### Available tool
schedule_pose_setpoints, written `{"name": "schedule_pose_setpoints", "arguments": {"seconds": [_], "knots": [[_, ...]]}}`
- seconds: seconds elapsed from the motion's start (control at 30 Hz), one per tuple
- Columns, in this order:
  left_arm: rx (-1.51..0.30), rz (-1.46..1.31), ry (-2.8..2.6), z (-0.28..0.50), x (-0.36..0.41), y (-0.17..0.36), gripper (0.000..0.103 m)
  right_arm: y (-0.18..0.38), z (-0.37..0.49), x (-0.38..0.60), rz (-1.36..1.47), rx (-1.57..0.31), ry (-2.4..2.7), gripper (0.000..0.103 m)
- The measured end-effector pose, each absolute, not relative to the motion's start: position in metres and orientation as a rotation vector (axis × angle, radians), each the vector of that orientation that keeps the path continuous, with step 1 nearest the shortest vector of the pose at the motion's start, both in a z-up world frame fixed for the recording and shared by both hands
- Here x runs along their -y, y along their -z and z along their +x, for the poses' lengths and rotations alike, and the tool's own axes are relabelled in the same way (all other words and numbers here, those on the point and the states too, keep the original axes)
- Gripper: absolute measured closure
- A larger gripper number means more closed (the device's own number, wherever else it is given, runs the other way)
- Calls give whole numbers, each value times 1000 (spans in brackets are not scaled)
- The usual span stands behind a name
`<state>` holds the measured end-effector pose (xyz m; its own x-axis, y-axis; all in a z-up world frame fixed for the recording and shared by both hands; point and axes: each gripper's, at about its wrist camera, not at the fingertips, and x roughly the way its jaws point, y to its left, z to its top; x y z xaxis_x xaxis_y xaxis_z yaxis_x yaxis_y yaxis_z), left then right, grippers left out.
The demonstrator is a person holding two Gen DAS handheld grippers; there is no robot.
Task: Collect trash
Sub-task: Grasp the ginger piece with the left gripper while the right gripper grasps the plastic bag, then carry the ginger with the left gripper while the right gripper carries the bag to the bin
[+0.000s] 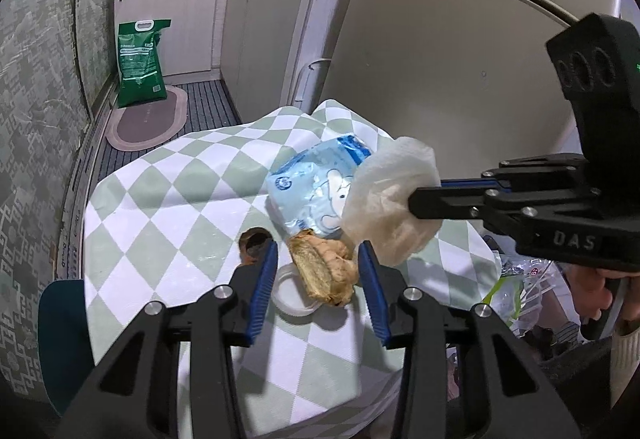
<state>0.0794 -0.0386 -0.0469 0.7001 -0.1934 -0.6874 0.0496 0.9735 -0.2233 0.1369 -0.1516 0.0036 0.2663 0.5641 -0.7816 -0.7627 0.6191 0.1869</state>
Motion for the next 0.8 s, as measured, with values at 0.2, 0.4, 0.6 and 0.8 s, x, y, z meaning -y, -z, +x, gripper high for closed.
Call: {"name": "schedule_pose_setpoints", "arguments": {"seconds": [0.2, 0.4, 0.6, 0.8], "knots": [[-820, -137, 128, 87, 51, 53, 62, -3, 135, 155, -257, -938, -907, 99], [-813, -124, 116, 89, 52, 54, 74, -2, 134, 159, -260, -934, -907, 99], [-766, -147, 107, 83, 48, 44, 75, -11, 131, 161, -251, -907, -911, 99], [-676, -221, 92, 70, 32, 21, 75, -23, 128, 161, -240, -876, -910, 99]]}}
